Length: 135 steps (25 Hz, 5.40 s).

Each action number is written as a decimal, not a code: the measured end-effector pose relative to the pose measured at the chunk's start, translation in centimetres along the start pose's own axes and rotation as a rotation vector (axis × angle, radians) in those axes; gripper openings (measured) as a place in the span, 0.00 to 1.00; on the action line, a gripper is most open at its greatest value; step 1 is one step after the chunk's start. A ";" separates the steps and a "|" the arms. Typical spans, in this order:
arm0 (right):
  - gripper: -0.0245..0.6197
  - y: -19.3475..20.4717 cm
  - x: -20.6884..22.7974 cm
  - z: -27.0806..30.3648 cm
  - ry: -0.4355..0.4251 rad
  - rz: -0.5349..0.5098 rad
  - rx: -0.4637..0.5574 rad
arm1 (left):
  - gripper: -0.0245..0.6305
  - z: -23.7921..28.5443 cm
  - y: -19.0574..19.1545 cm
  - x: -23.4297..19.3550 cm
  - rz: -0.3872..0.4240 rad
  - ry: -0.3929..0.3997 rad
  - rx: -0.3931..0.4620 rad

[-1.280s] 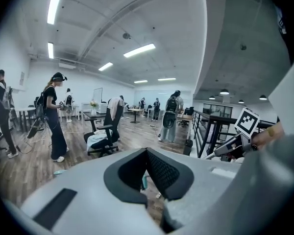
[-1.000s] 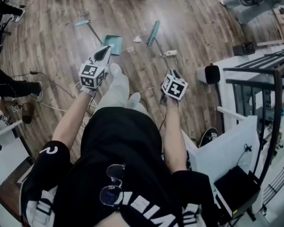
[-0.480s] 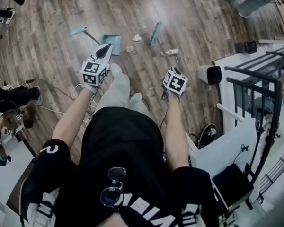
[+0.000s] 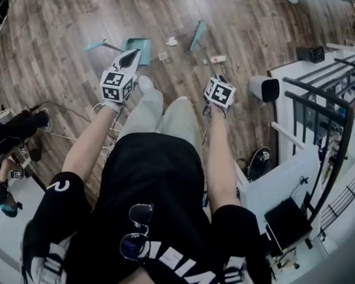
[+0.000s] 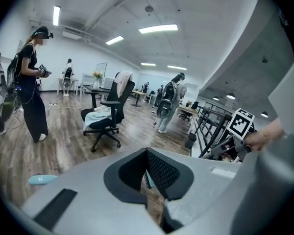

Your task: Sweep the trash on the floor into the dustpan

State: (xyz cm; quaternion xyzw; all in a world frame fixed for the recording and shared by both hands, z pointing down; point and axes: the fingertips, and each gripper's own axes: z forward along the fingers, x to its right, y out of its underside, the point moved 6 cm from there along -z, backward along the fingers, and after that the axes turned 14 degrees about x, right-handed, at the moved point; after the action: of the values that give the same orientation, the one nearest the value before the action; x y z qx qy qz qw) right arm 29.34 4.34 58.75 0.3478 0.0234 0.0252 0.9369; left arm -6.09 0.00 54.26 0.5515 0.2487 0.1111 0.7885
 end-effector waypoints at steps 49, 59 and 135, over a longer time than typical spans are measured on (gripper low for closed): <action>0.17 6.2 -17.7 11.7 -0.279 -0.298 -0.222 | 0.04 -3.8 7.3 -9.5 -0.161 -0.334 -0.035; 0.17 6.4 -23.5 10.2 -0.385 -0.180 -0.138 | 0.03 -6.8 8.0 -11.6 -0.158 -0.329 -0.040; 0.17 13.9 -29.8 -0.6 -0.066 0.204 -0.152 | 0.03 -10.6 2.2 -18.5 -0.018 0.102 -0.127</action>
State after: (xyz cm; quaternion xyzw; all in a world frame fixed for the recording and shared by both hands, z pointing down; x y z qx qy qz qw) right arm -0.86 13.35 68.14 0.2770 -0.0446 0.1106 0.9534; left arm -27.08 1.09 58.50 0.4918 0.2860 0.1473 0.8091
